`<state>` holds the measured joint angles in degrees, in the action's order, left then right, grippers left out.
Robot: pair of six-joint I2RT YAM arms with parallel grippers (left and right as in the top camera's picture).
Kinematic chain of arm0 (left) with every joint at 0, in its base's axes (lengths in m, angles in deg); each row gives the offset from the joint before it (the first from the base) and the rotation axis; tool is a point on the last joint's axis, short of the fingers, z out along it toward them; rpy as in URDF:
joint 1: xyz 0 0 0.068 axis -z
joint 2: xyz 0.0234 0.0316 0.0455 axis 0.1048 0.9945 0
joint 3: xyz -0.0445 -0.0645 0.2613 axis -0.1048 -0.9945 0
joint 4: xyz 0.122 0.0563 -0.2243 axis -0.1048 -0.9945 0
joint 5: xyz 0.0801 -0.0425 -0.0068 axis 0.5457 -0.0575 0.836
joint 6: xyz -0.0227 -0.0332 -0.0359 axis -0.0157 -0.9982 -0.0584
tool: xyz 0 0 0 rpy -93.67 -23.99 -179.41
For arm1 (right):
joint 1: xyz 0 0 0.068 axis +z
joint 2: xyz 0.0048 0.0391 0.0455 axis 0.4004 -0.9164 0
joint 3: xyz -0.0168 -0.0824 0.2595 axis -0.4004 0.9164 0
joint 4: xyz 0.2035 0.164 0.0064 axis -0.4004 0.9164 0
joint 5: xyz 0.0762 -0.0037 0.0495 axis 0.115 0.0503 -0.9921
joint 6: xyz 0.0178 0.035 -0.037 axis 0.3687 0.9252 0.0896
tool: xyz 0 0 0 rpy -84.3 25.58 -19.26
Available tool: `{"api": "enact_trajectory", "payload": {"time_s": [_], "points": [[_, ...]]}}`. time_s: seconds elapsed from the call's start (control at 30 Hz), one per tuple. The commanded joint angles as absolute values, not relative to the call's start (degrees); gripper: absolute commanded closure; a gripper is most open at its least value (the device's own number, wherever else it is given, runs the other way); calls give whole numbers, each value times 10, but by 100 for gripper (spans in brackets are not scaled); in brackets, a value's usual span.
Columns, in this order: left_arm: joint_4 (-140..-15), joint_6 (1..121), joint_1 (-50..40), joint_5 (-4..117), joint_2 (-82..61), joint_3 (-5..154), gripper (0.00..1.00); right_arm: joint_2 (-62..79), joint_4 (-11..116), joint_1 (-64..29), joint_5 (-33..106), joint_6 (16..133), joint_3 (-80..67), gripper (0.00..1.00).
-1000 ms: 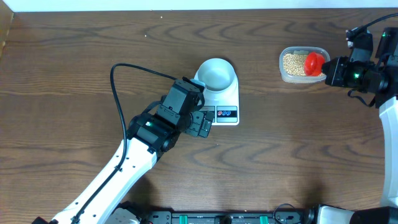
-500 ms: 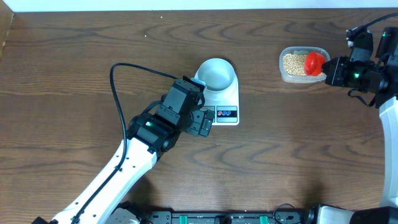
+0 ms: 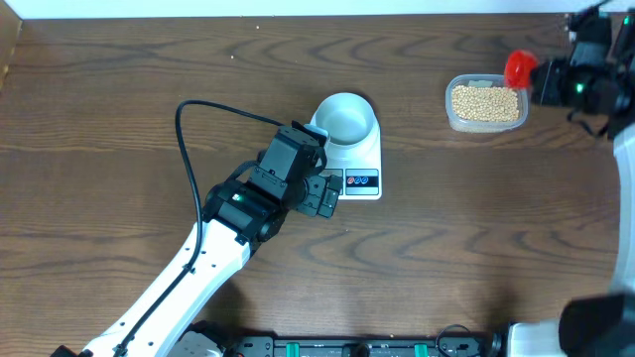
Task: Scoop item into bowl and weigh 50g on scale
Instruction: 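Lower the red scoop with the right gripper into the soybean tub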
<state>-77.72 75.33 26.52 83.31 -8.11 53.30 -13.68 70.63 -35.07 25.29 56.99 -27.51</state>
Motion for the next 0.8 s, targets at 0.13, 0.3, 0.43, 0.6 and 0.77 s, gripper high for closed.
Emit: {"api": "enact_trajectory", "payload": {"time_s": [0.13, 0.3, 0.43, 0.6, 0.77], "points": [[-777, 759, 265, 831, -81, 535, 0, -235, 699, -353, 285, 531, -309, 99], [-777, 759, 265, 831, -81, 536, 0, -278, 707, -354, 285, 518, -309, 99], [-777, 759, 265, 831, -81, 535, 0, -299, 708, -355, 292, 518, -308, 99], [-777, 759, 265, 831, -81, 535, 0, -325, 708, -357, 293, 519, -307, 99], [-777, 759, 265, 831, -81, 535, 0, -351, 712, -360, 287, 526, -307, 99]]}}
